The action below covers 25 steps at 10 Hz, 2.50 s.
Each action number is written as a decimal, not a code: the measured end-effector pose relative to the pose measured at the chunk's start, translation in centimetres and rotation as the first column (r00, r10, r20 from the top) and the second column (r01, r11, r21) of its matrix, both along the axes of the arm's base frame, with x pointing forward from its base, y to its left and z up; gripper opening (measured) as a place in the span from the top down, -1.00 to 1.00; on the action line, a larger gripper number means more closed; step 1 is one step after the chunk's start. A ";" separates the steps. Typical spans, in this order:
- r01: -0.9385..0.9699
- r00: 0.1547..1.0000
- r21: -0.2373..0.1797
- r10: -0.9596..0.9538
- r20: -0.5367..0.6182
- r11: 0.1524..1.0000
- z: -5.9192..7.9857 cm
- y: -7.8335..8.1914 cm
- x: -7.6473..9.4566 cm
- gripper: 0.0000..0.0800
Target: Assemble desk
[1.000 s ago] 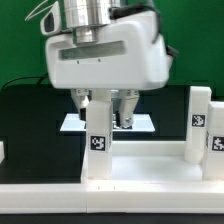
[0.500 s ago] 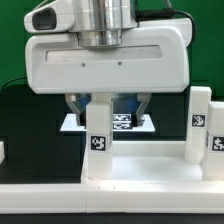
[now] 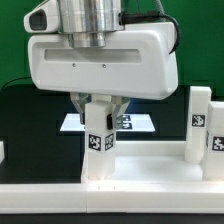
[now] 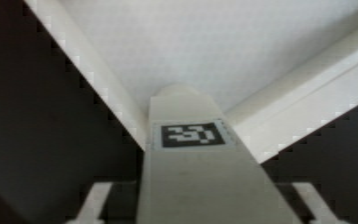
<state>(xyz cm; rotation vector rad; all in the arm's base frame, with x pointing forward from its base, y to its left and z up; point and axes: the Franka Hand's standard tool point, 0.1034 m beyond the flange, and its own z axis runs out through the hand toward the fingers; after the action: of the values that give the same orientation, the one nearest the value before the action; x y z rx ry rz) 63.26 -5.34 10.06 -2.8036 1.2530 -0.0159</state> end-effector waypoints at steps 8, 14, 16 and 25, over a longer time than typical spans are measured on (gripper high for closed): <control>0.770 0.638 0.063 -0.766 -0.077 0.635 -0.2 0.1 0.1 0.07; 0.135 0.990 0.048 -0.136 0.030 0.990 -0.1 0.9 -0.1 -0.62; -0.069 0.997 0.025 0.068 0.047 0.997 -0.1 0.8 -0.1 -0.62; -0.320 0.947 -0.054 0.322 0.025 0.946 0.0 -0.3 0.2 0.20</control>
Offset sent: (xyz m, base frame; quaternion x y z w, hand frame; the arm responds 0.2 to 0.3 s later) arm 0.0038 0.0216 -0.0130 0.0349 -0.0712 0.4573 0.8858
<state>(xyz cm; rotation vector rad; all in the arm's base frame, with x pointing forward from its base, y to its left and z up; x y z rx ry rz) 63.50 -5.62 10.08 -2.9993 0.7848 -0.0768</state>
